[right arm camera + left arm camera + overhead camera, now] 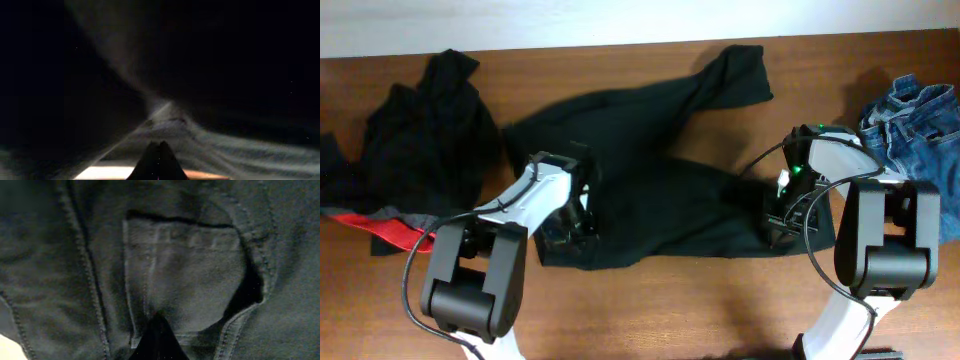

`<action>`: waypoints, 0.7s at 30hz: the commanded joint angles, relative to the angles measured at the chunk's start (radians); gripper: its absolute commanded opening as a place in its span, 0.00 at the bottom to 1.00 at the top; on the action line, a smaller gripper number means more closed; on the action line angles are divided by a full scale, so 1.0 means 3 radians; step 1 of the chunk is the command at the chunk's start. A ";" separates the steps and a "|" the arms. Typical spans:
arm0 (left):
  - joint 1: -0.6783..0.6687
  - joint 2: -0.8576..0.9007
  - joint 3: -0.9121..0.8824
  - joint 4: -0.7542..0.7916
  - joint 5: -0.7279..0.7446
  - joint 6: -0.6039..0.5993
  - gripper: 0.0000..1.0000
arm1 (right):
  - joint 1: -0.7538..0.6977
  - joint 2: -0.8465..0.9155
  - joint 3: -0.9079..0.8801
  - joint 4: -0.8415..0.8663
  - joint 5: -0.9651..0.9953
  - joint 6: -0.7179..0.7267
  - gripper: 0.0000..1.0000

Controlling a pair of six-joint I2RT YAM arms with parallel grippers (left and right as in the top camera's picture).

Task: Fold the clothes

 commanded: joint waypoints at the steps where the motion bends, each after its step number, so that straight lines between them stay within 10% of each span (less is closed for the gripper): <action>1: -0.0131 0.0212 -0.0314 -0.0123 0.0093 -0.0061 0.01 | -0.0022 -0.0219 -0.0039 -0.0132 -0.0008 -0.0033 0.04; 17: 0.0211 -0.0053 -0.0116 0.0407 -0.0406 -0.0252 0.01 | -0.0022 -0.0900 0.0226 0.1291 -0.0220 -0.0300 0.05; 20: 0.0226 -0.0343 0.0061 0.0546 -0.0413 -0.0080 0.04 | -0.0018 -0.0899 0.0362 0.1860 -0.0219 -0.0239 0.35; 21: 0.0225 -0.0436 0.0117 0.0589 -0.0432 -0.0078 0.18 | -0.0018 -0.0899 0.0365 0.2093 -0.0220 -0.0131 0.40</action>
